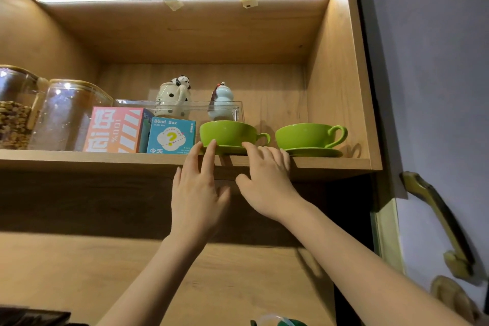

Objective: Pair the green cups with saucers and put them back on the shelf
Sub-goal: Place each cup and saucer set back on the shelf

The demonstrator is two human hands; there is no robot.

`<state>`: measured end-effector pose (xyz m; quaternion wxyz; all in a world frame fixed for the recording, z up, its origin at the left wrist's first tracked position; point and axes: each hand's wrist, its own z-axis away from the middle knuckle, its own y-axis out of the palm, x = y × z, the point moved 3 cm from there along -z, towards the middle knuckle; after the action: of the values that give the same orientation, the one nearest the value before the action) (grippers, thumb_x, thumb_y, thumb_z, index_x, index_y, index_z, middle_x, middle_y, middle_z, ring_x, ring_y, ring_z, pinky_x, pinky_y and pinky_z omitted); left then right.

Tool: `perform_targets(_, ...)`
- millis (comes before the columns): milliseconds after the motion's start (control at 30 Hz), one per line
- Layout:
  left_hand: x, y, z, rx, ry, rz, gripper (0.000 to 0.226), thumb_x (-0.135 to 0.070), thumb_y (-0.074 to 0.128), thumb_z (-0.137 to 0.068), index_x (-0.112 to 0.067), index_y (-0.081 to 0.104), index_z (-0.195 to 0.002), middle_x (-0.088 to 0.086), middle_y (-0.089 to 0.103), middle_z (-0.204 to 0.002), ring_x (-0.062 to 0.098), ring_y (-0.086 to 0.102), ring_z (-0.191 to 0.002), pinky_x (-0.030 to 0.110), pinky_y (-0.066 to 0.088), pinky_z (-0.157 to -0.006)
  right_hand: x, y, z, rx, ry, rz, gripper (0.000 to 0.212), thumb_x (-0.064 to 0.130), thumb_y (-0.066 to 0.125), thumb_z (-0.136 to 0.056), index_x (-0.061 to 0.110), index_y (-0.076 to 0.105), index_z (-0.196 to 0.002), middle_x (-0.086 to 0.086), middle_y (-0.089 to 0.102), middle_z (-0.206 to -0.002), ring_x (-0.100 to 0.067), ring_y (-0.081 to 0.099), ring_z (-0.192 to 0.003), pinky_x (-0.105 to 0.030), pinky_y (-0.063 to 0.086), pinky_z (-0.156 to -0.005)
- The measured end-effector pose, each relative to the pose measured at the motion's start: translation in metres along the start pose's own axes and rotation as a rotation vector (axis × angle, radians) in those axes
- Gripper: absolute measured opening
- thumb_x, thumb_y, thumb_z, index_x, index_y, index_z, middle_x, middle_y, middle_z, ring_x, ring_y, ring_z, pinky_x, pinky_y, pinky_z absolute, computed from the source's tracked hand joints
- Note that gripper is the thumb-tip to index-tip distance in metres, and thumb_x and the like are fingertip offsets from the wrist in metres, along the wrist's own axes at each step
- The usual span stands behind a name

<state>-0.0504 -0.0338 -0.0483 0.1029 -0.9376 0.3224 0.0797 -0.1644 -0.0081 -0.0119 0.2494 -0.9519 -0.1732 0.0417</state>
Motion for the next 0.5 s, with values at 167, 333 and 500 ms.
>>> perform_targets(167,-0.007,0.0,0.001,0.031,-0.03,0.034,0.078,-0.027,0.055,-0.08,-0.026,0.011,-0.144,0.01,0.017,-0.154,0.027,0.022,-0.139,0.049,0.027,-0.112,-0.011,-0.007,0.014,0.046,-0.076,0.042,0.069,0.028,0.041,-0.088,0.018,0.002,-0.144,-0.006,0.006,-0.157,-0.022,-0.004,-0.143,-0.039,-0.009,-0.115)
perform_targets(333,-0.032,-0.008,0.001,-0.027,0.004,-0.014,0.077,-0.025,0.055,-0.079,-0.019,0.015,-0.144,0.016,0.011,-0.155,0.031,0.015,-0.14,0.048,0.019,-0.114,-0.037,-0.031,0.034,-0.056,-0.14,0.354,0.064,0.039,0.033,-0.091,0.016,0.006,-0.144,-0.01,0.005,-0.157,-0.025,-0.004,-0.143,-0.043,-0.01,-0.114)
perform_targets(500,-0.087,-0.003,0.005,0.063,0.257,0.147,0.069,-0.023,0.057,-0.079,-0.015,0.027,-0.141,0.007,0.034,-0.148,0.021,0.03,-0.135,0.031,0.022,-0.11,-0.054,-0.049,0.038,-0.115,-0.135,0.523,0.066,0.043,0.023,-0.089,0.01,0.004,-0.143,-0.014,0.013,-0.155,-0.03,0.007,-0.142,-0.048,-0.012,-0.112)
